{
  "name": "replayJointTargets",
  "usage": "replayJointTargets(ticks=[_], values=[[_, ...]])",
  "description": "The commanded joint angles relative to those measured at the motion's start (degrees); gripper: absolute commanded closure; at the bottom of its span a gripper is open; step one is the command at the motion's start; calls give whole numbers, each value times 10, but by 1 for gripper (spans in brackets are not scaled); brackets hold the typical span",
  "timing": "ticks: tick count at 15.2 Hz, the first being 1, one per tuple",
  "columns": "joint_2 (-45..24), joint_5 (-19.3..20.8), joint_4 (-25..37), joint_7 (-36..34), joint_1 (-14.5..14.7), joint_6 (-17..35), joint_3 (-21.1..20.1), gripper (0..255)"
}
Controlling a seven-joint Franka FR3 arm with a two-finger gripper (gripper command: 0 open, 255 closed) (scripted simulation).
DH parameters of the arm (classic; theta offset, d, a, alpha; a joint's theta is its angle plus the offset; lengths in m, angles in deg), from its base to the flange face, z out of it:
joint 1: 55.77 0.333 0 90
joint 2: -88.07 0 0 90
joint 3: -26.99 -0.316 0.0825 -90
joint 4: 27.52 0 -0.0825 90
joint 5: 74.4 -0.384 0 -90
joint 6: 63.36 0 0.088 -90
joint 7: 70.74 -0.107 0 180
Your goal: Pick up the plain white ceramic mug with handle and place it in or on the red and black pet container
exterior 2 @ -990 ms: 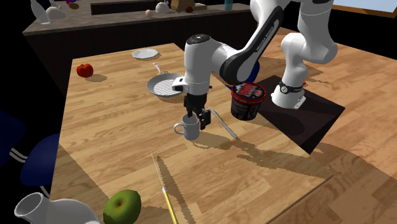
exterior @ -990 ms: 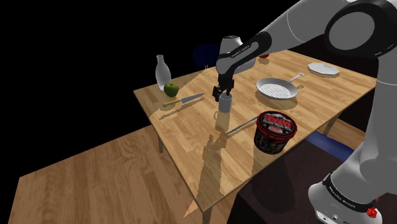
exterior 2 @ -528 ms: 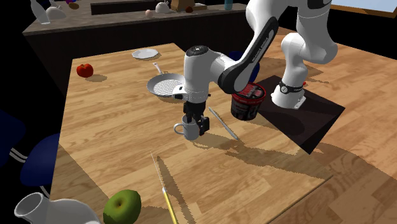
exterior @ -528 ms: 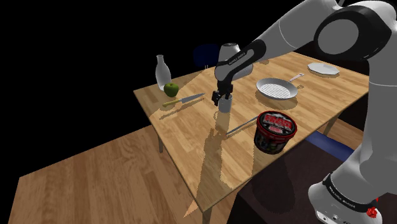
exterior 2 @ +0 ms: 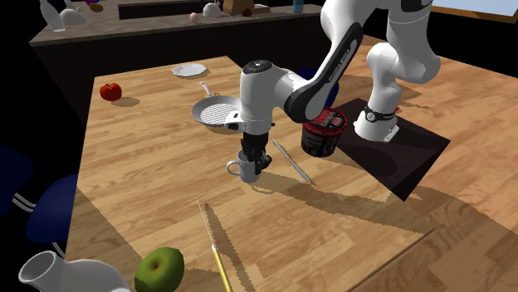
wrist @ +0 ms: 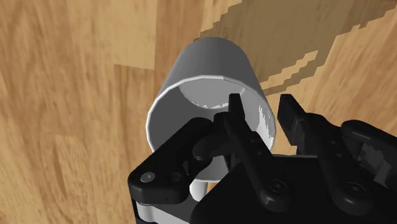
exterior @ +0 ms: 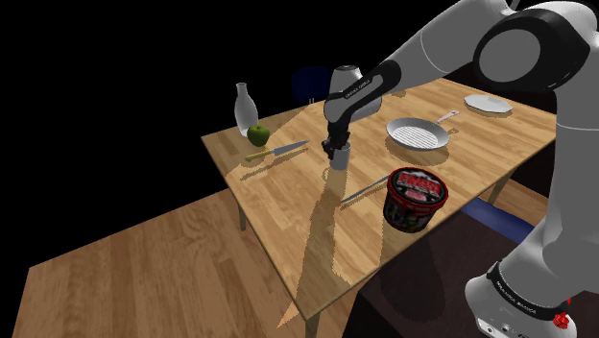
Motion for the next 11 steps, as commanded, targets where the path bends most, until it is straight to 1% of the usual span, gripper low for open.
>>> replayJointTargets(ticks=[1, 8, 11], values=[[0, 0, 0, 0, 0, 0, 0, 255], [0, 0, 0, 0, 0, 0, 0, 255], [15, 2, 2, -1, 1, -17, 1, 255]])
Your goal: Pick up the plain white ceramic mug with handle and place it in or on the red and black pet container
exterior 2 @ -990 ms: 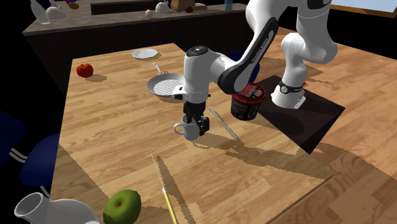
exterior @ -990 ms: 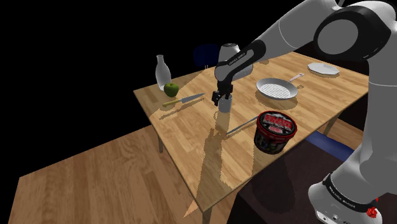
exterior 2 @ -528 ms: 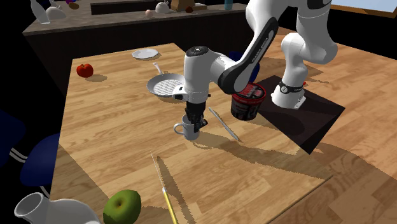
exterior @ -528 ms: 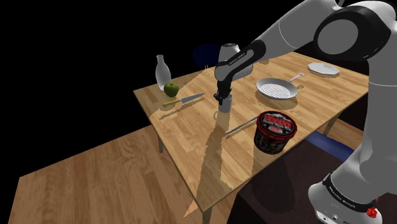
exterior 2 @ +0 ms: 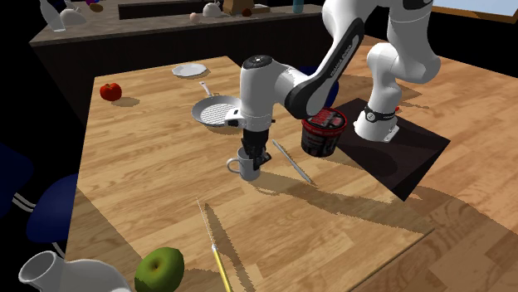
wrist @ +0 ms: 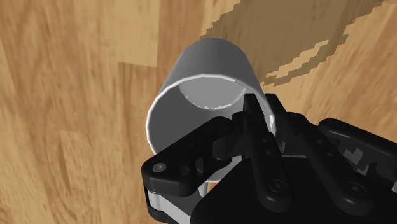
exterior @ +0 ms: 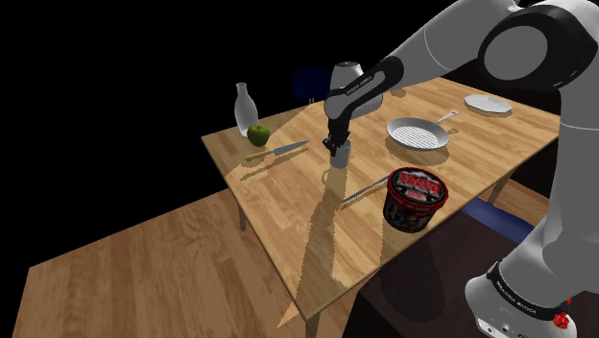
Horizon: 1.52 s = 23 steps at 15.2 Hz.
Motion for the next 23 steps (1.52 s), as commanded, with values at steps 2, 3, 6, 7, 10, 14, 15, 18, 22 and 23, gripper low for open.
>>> replayJointTargets(ticks=[2, 3, 6, 7, 10, 14, 15, 18, 22, 23], values=[[13, 1, 5, -1, 1, -18, 1, 255], [18, 2, 6, -2, 1, -24, 1, 255], [31, 3, 11, -3, 1, -43, 2, 255], [36, 4, 13, -3, 2, -49, 2, 255], [48, 5, 19, -4, 2, -68, 3, 255], [64, 7, 29, -5, 2, -93, 3, 255], [68, 7, 32, -5, 3, -100, 4, 255], [78, 8, 42, -6, 3, -120, 4, 255], [91, 10, 56, -7, 3, -146, 5, 255], [93, 10, 60, -7, 3, -153, 5, 255]])
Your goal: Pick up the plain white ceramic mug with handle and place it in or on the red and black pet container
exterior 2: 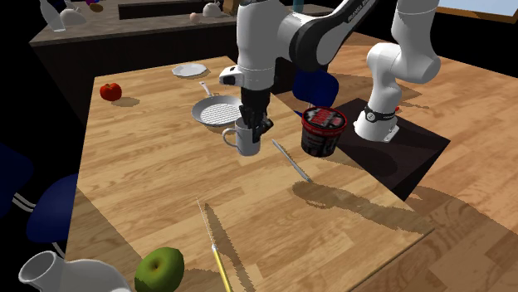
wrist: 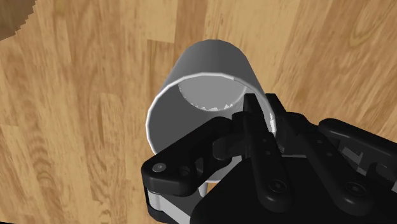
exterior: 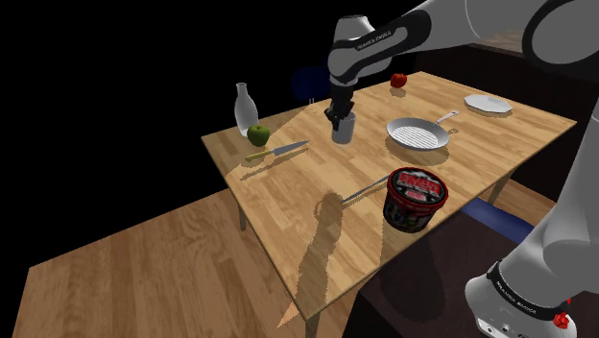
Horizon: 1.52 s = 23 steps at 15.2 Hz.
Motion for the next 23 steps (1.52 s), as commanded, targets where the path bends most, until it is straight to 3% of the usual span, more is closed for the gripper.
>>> replayJointTargets(ticks=[1, 16, 23], values=[[4, 0, 10, 0, 0, -14, 0, 255], [32, 4, 87, -3, 0, -120, 1, 255], [199, 17, -115, -11, 5, -84, 0, 255]])
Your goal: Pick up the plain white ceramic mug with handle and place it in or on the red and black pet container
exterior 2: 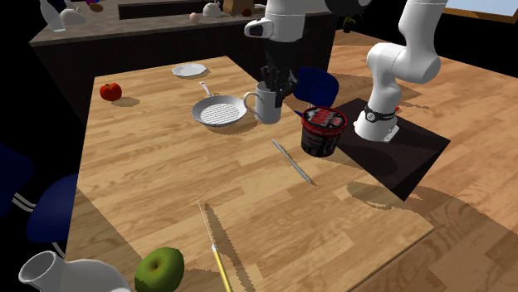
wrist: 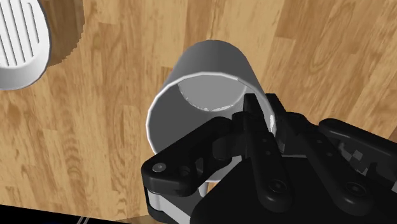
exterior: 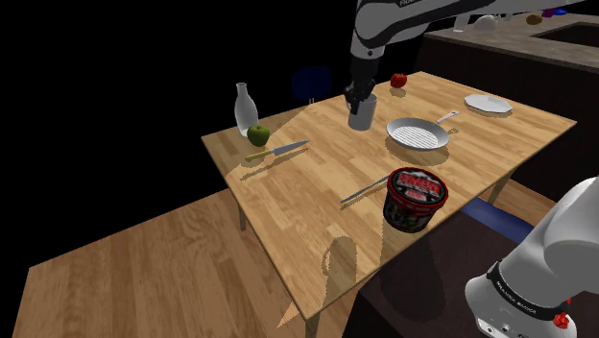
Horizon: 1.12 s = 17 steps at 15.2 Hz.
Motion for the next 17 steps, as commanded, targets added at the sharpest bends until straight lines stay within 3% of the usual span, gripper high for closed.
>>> replayJointTargets(ticks=[1, 9, 17], values=[[52, 4, -58, -4, 1, 7, -1, 255], [240, 16, -233, -15, -1, -7, -7, 255], [436, 21, -362, -22, -6, -74, -15, 255]])
